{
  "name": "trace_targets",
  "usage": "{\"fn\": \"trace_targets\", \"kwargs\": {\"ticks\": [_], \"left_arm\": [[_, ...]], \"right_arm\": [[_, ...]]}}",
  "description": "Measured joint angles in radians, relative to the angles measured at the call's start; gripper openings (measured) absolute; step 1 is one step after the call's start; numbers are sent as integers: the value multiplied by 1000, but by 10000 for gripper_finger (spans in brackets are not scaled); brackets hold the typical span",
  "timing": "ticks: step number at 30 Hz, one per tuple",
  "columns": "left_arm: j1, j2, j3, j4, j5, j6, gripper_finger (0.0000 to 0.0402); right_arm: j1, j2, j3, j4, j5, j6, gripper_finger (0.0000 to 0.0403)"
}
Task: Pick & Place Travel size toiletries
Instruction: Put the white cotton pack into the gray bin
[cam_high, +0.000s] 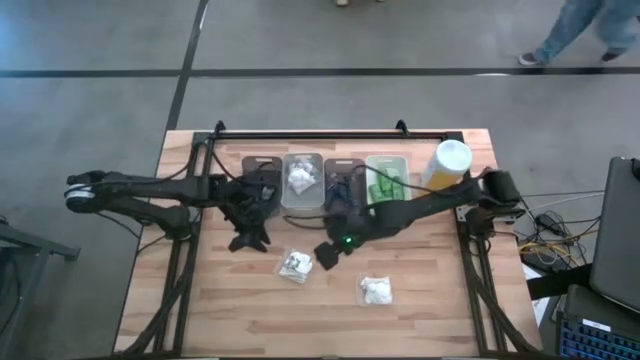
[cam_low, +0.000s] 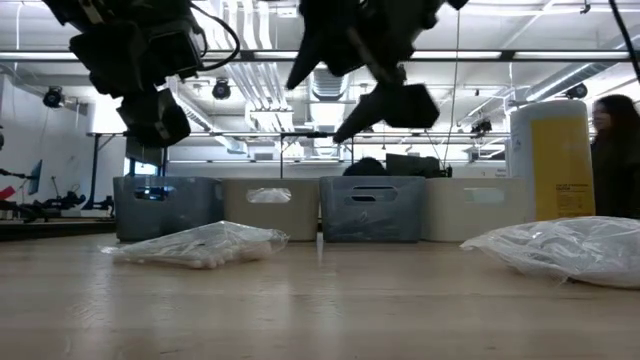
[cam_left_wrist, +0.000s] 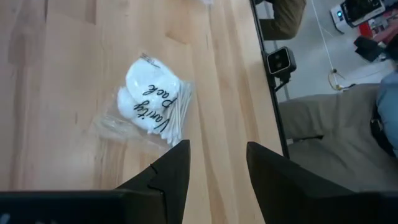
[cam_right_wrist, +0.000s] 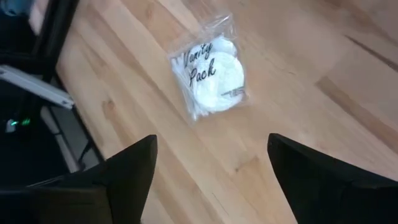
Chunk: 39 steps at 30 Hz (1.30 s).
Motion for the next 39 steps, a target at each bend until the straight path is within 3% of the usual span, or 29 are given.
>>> {"fn": "trace_targets", "kwargs": {"ticks": [7, 11, 18, 27, 33, 39], "left_arm": [[-42, -4, 0, 2, -1, 4, 162], [-103, -5, 0, -1, -33, -87, 162], [-308, -10, -15, 6, -331, -341, 162], [-553, -12, -125, 213, -560, -689, 162], [-623, -12, -199, 333, -750, -851, 162], [-632, -12, -287, 504, -787, -923, 162]], "right_arm": [[9, 164, 130, -7, 38, -69, 282], [8, 263, 226, -17, 25, -188, 286], [-9, 359, 361, -102, 43, -374, 314], [-32, 369, 319, -51, 45, -425, 338], [-19, 369, 282, 15, 54, -435, 340], [-13, 369, 243, 82, 94, -446, 327]]}}
